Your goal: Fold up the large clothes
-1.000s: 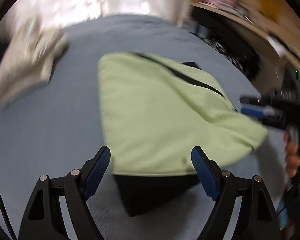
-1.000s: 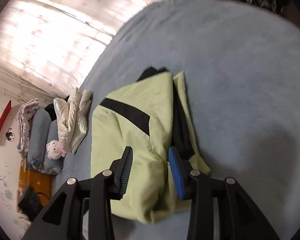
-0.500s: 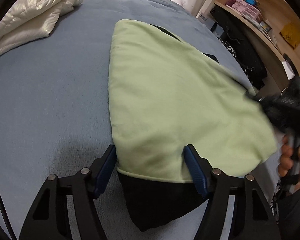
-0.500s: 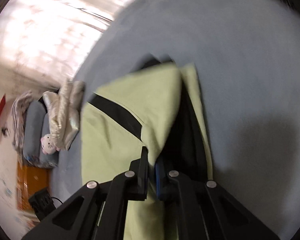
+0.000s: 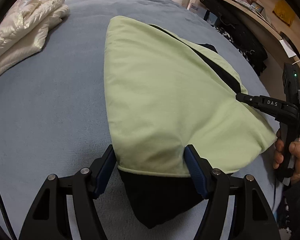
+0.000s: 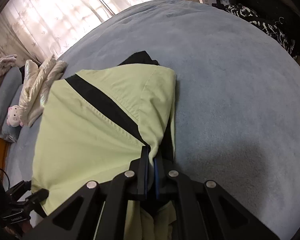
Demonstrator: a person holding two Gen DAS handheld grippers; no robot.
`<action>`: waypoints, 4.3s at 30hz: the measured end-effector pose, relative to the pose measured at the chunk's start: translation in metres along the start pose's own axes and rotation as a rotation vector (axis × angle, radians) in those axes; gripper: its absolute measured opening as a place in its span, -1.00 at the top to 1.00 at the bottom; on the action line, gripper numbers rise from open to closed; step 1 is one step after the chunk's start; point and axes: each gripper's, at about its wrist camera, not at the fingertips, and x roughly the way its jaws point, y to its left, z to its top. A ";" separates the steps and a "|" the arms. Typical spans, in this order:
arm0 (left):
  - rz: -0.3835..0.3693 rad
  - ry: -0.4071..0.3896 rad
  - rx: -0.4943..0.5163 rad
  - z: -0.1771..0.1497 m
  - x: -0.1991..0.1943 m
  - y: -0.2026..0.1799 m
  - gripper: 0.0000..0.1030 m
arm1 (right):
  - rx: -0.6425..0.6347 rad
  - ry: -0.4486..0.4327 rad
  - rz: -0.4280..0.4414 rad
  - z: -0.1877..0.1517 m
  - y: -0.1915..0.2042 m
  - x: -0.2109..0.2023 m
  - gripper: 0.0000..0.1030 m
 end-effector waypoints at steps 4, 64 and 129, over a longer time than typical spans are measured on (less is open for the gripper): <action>-0.057 -0.006 -0.044 0.017 -0.010 0.020 -0.35 | 0.067 0.011 0.097 0.017 -0.009 -0.014 0.78; 0.138 -0.143 -0.048 -0.011 -0.042 -0.019 0.22 | 0.057 -0.074 -0.078 -0.069 0.002 -0.063 0.92; -0.170 0.063 -0.204 0.062 0.066 0.025 -0.90 | 0.106 0.163 0.419 0.030 -0.026 0.059 -0.21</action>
